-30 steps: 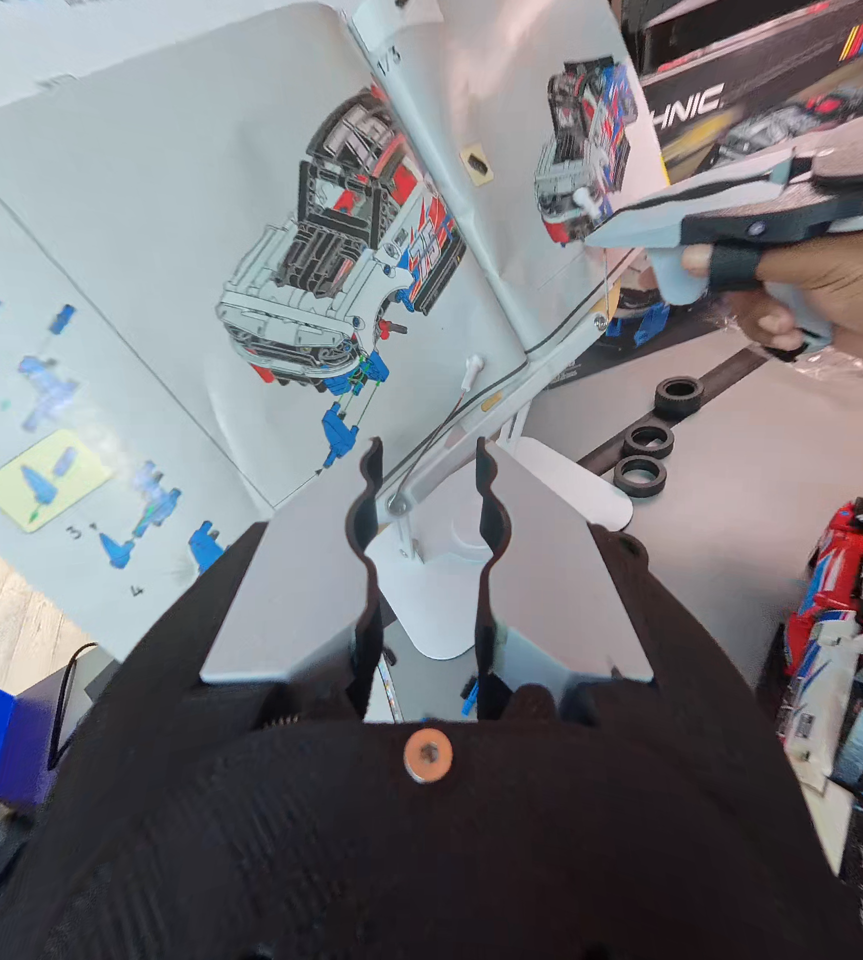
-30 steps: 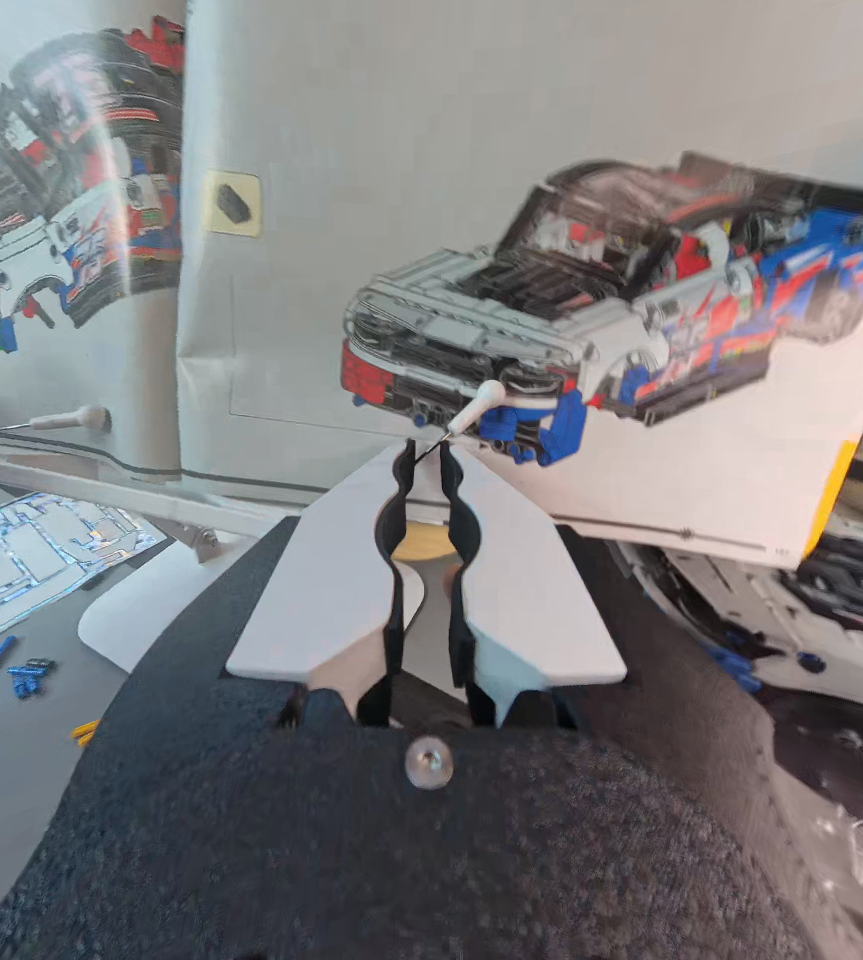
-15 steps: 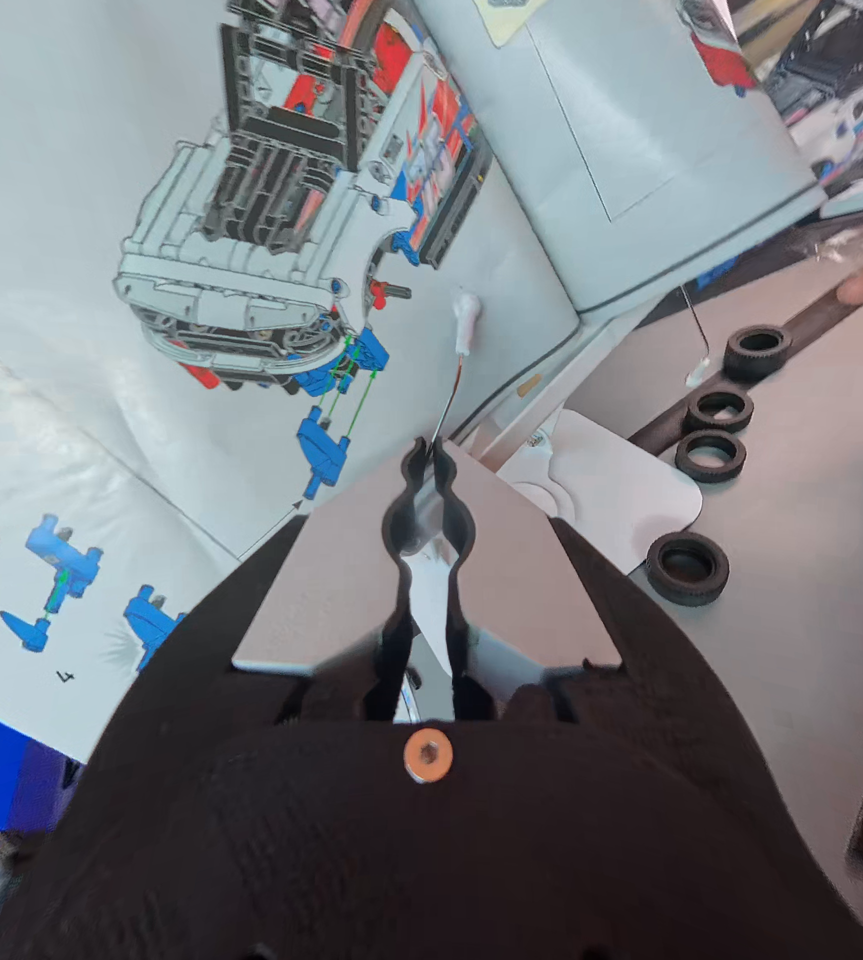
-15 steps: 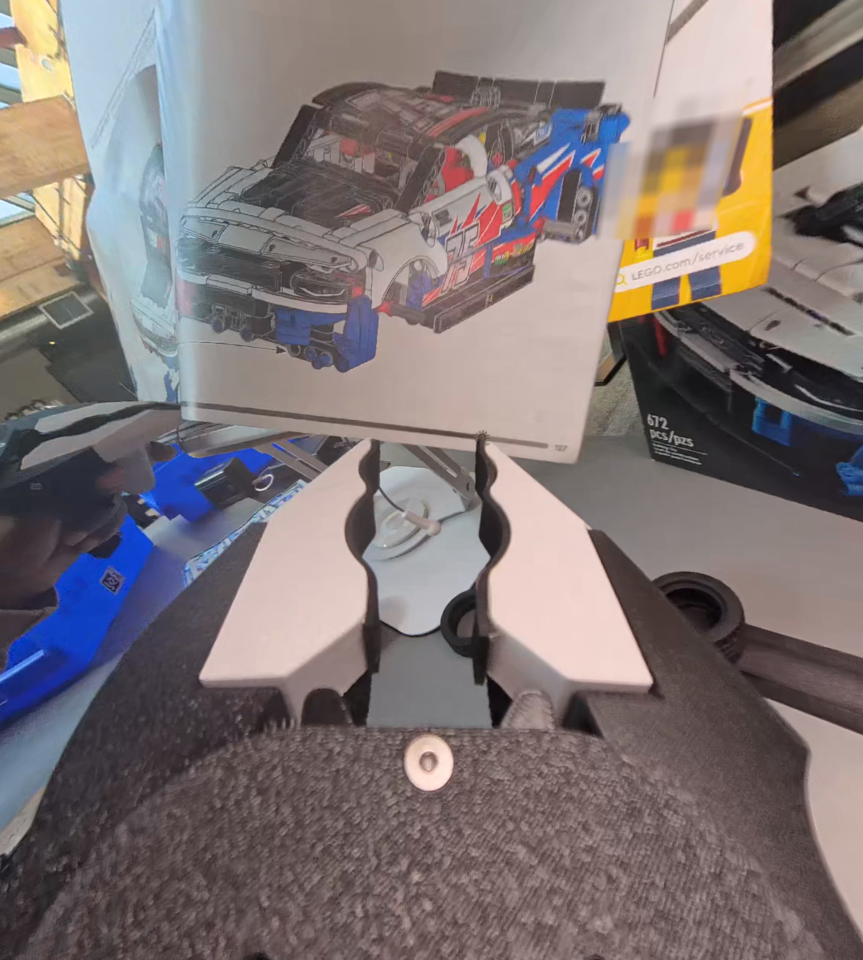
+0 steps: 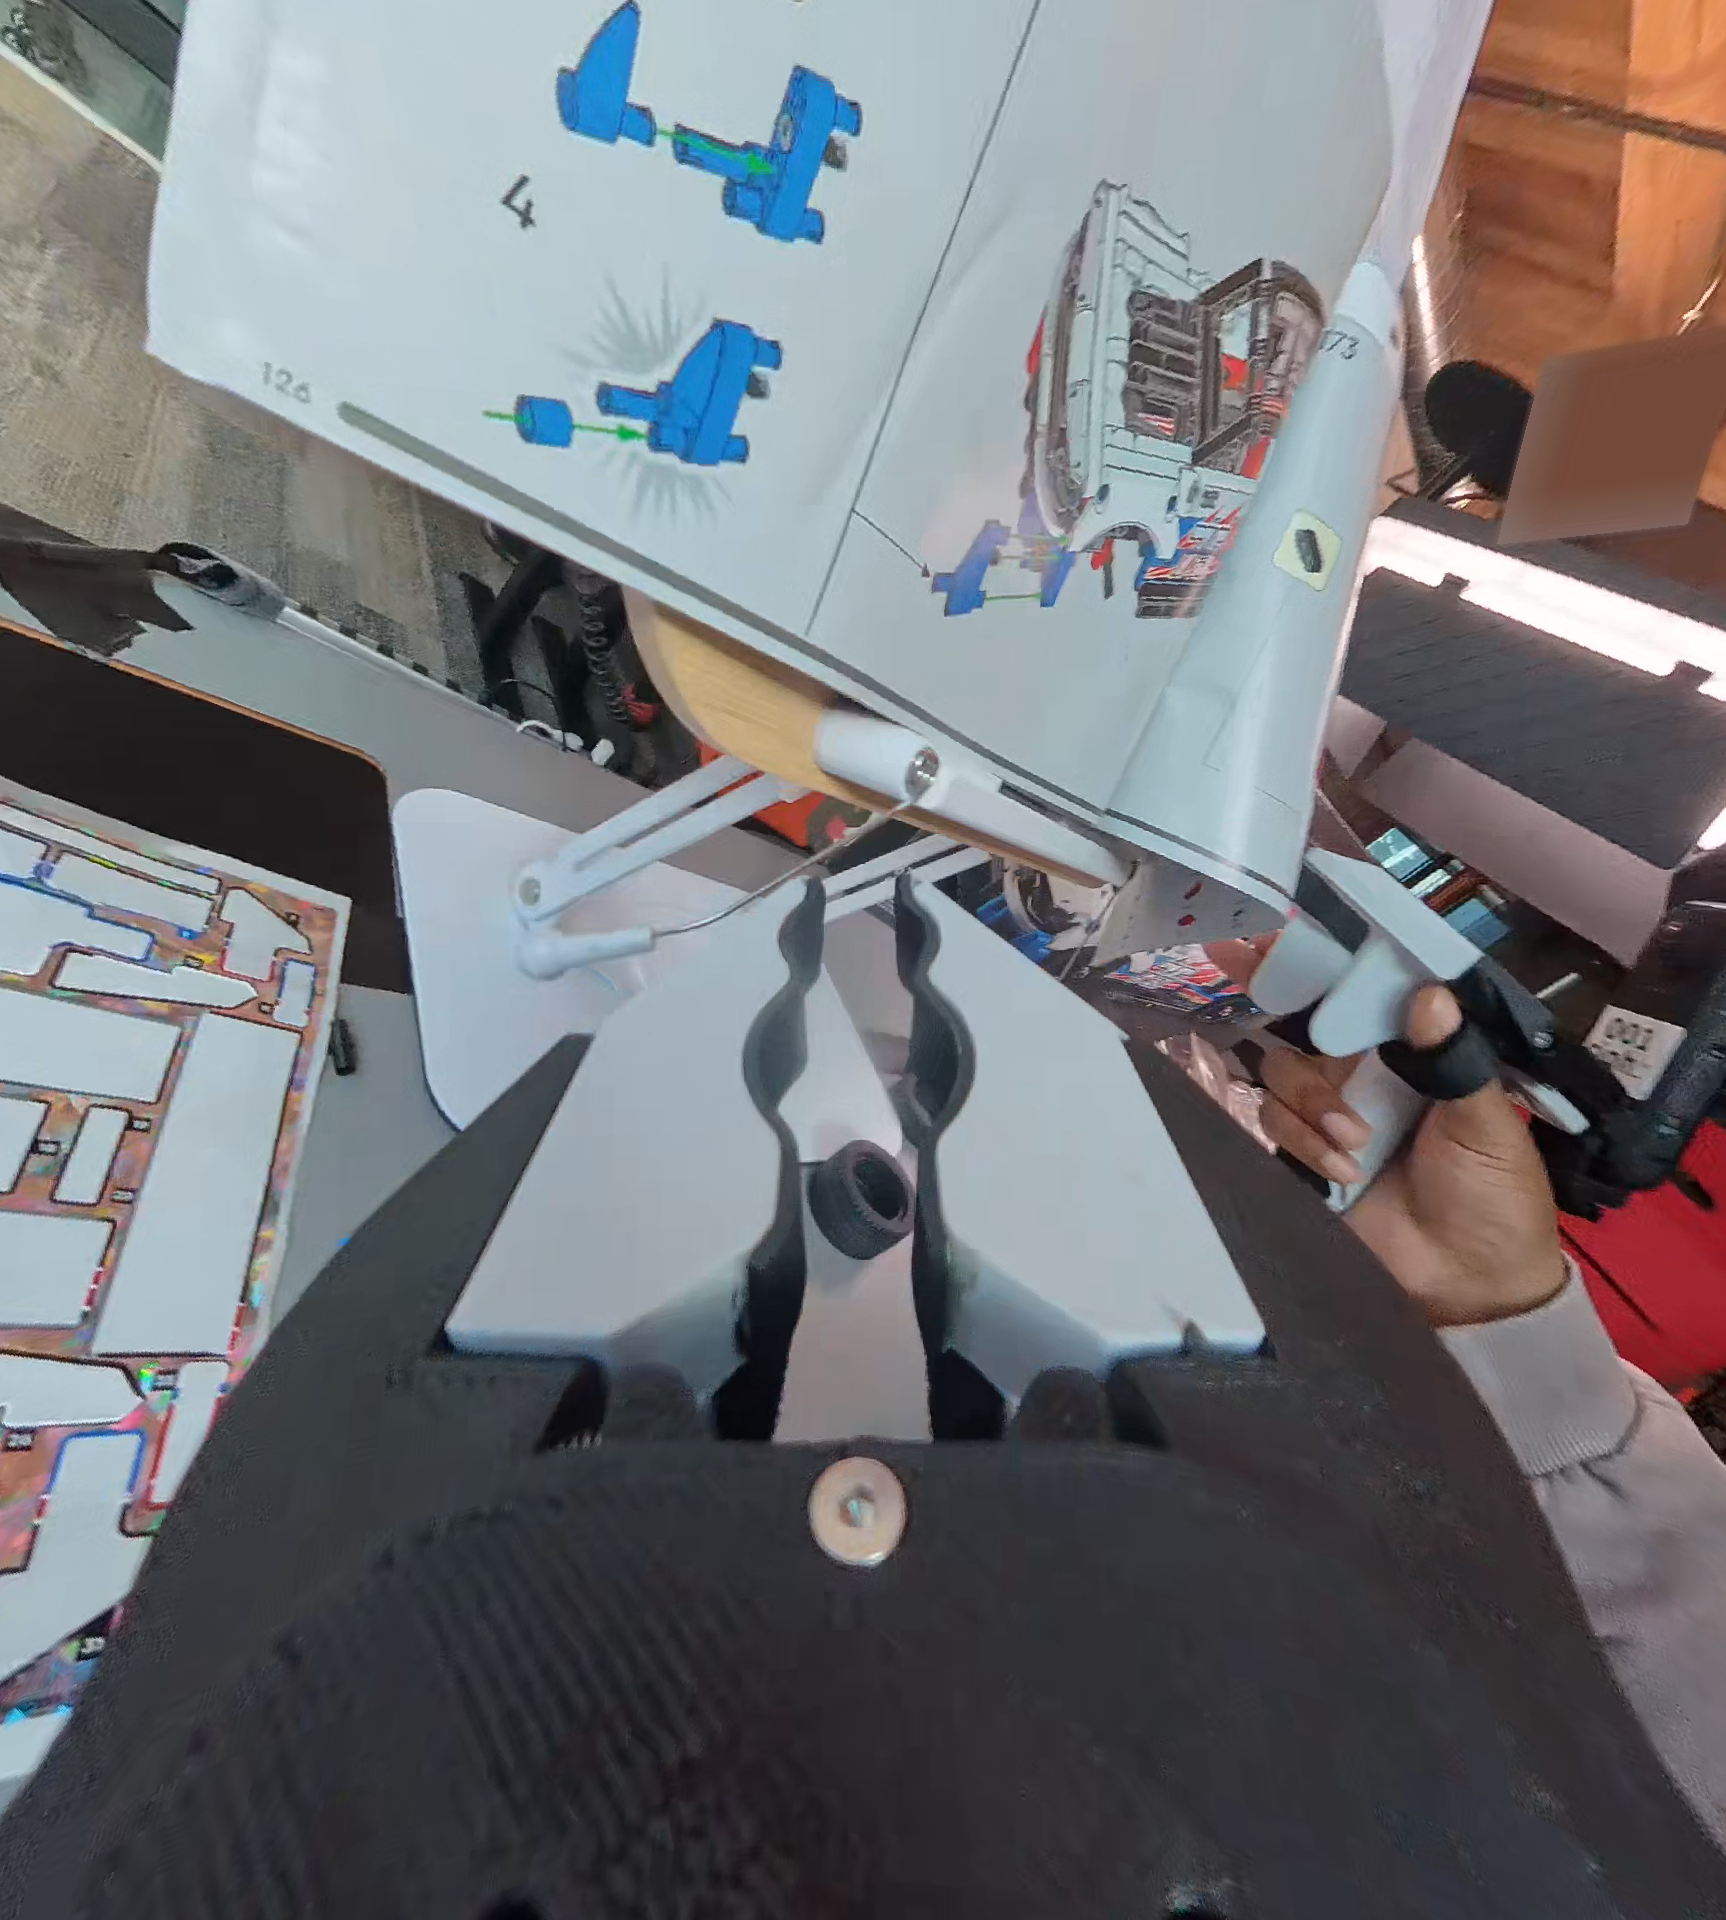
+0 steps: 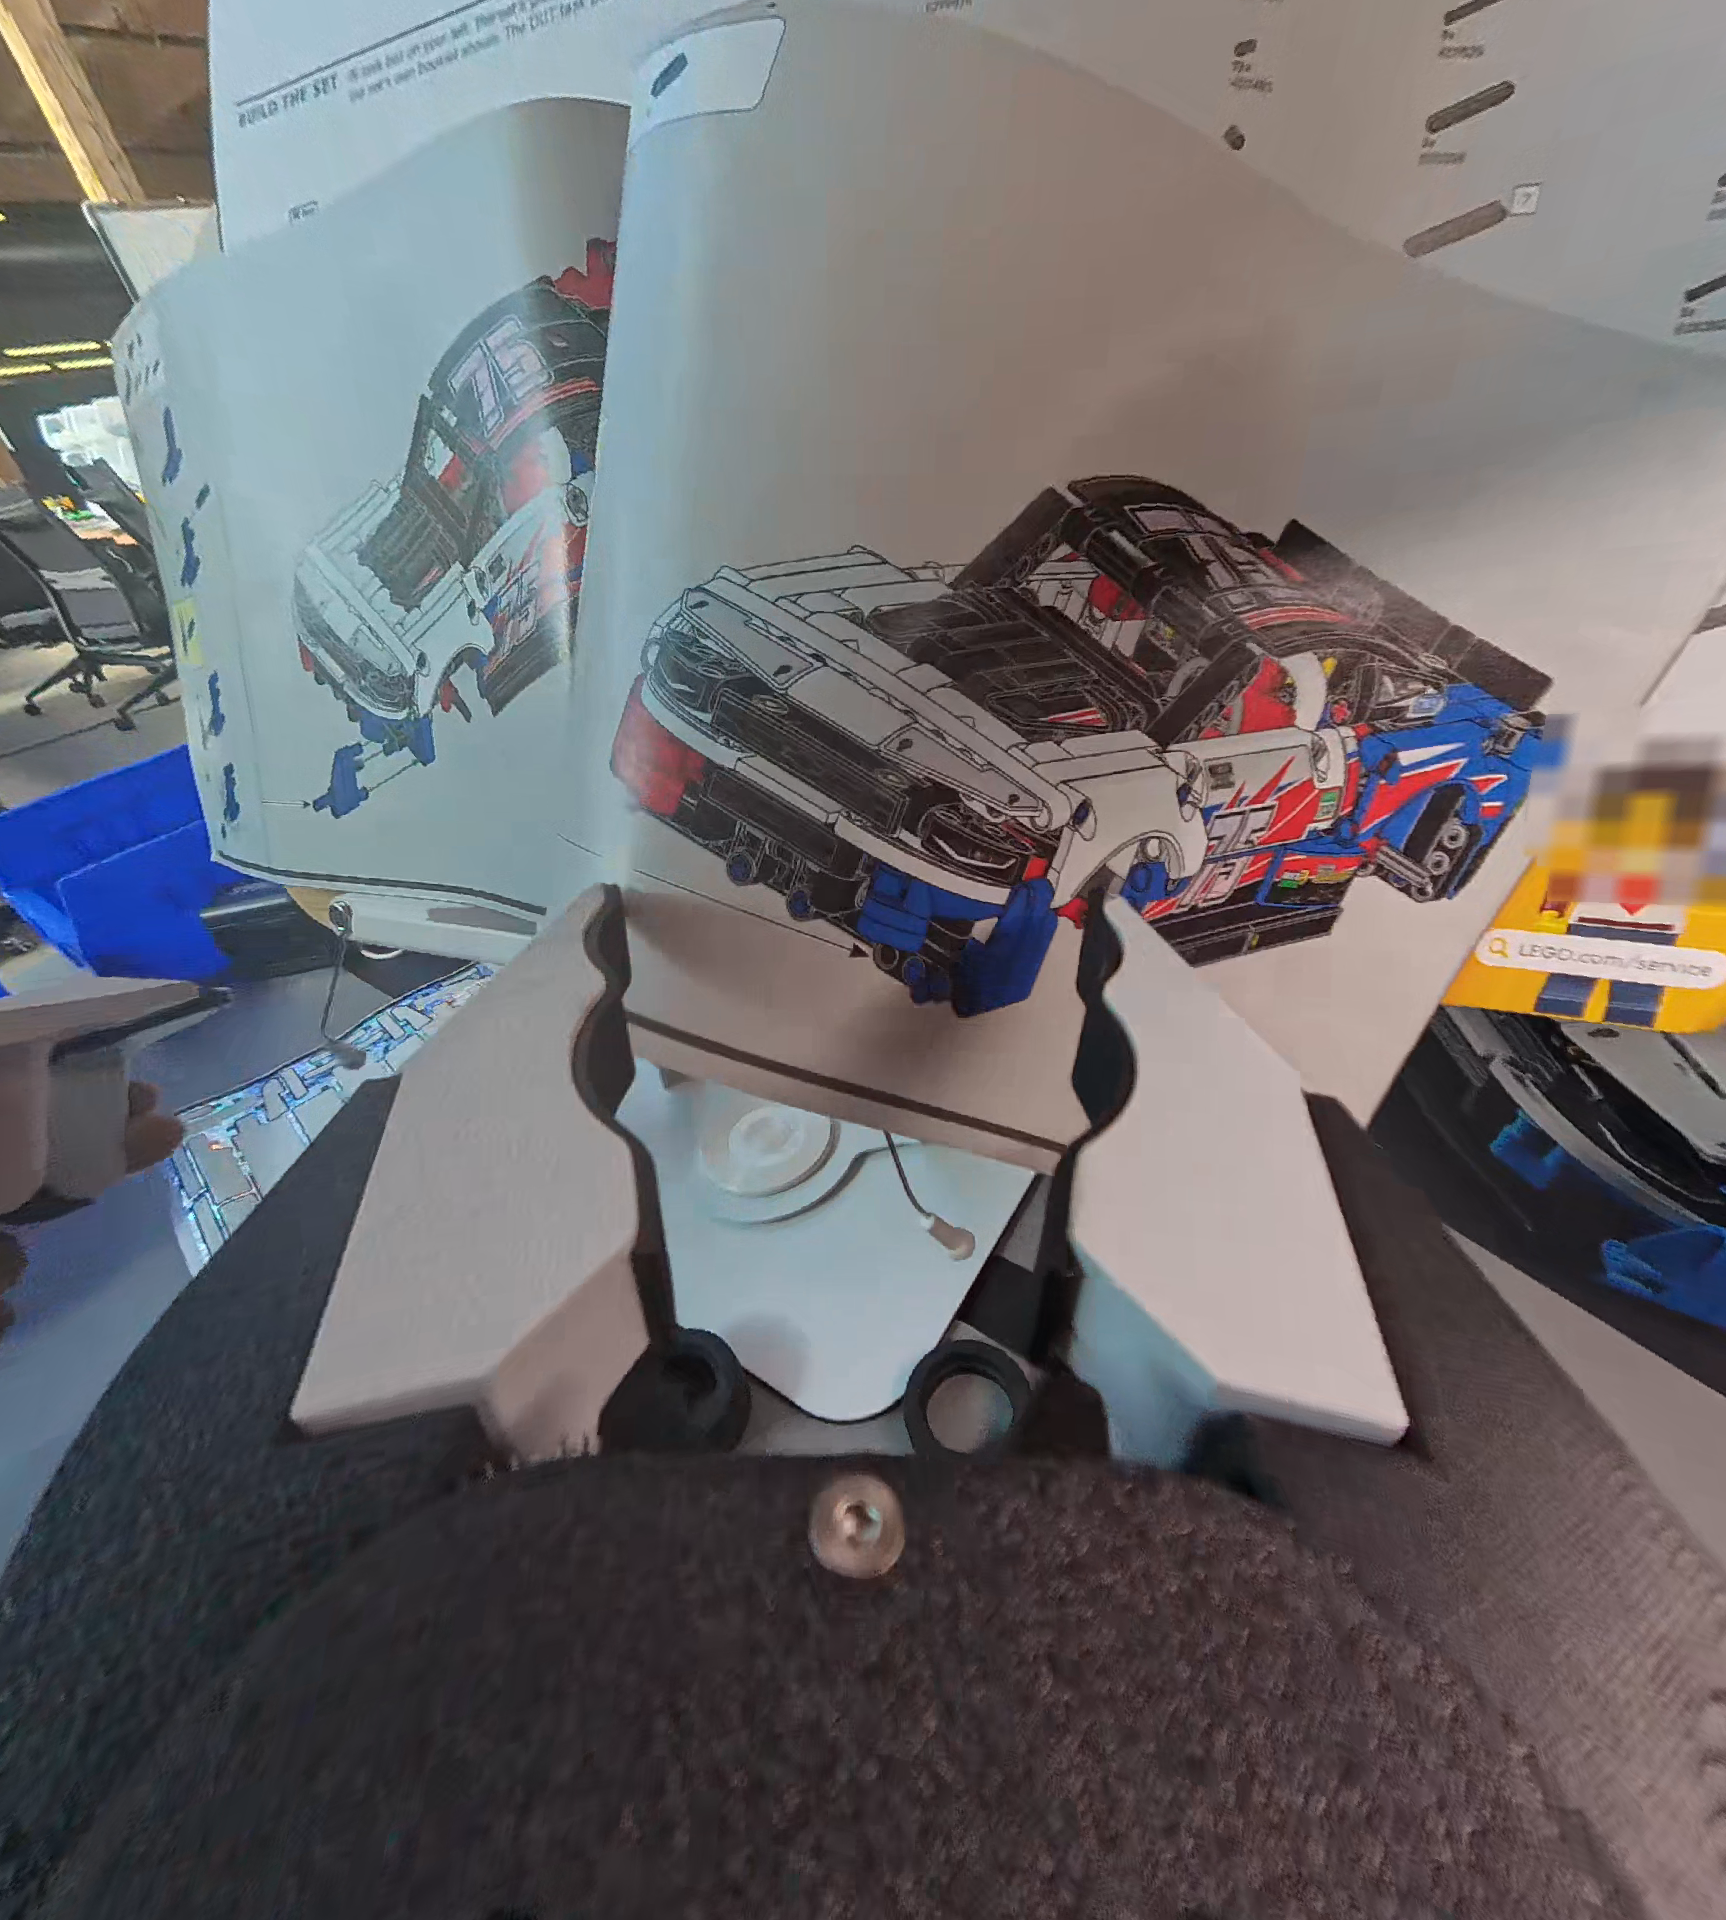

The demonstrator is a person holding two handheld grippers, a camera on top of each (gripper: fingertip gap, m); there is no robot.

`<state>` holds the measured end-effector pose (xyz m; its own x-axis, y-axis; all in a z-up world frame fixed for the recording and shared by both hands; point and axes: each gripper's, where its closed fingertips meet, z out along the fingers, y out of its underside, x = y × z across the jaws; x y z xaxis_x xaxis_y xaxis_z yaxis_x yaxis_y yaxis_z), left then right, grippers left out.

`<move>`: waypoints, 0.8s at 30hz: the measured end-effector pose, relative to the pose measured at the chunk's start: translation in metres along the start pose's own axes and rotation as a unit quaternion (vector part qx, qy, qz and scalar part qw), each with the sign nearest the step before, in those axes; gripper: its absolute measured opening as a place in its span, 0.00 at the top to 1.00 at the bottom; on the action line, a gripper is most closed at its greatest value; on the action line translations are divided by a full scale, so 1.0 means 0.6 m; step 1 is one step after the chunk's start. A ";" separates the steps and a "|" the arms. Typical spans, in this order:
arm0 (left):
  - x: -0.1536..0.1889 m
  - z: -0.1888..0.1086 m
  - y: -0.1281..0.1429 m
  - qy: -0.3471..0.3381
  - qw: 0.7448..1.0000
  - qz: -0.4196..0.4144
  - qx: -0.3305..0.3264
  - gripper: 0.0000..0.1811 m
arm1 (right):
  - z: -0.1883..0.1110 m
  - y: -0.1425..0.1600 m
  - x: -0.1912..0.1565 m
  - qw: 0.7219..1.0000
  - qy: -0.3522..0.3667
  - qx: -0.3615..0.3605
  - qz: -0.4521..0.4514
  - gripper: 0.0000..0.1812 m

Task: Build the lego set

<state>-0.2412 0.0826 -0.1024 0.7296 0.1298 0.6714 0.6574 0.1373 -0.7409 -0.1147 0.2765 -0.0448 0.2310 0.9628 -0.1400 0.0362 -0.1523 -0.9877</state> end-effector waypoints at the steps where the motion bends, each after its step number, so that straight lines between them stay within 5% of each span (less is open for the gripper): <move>1: 0.017 -0.007 -0.001 0.011 1.000 0.007 0.007 0.93 | 0.012 0.002 0.001 1.000 0.011 -0.008 -0.011 0.52; 5: 0.119 -0.005 -0.003 0.053 0.989 0.135 -0.009 0.92 | 0.038 0.004 0.041 0.994 0.077 -0.031 -0.069 0.74; 7: 0.167 0.008 -0.006 0.070 0.975 0.212 -0.020 0.91 | 0.042 -0.005 0.061 0.991 0.092 -0.029 -0.091 0.78; 11: 0.222 0.092 0.016 0.067 0.936 0.336 -0.081 0.94 | 0.057 -0.015 0.078 0.992 0.076 -0.040 -0.095 0.71; 16: 0.200 0.228 0.015 -0.042 0.871 0.474 -0.122 1.00 | 0.062 -0.018 0.081 0.995 0.046 -0.037 -0.084 0.65; 21: 0.182 0.262 0.022 -0.086 0.842 0.514 -0.140 1.00 | 0.057 -0.027 0.091 0.996 0.021 -0.038 -0.073 0.43; 24: 0.180 0.266 0.027 -0.087 0.839 0.520 -0.137 1.00 | 0.079 -0.009 0.080 0.995 0.006 -0.070 -0.071 0.40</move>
<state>-0.1819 0.2557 -0.0394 0.9126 0.1842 -0.3649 -0.2805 -0.3671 -0.8869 -0.1501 0.3343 -0.0493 0.2249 0.9744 0.0025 0.2036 -0.0445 -0.9780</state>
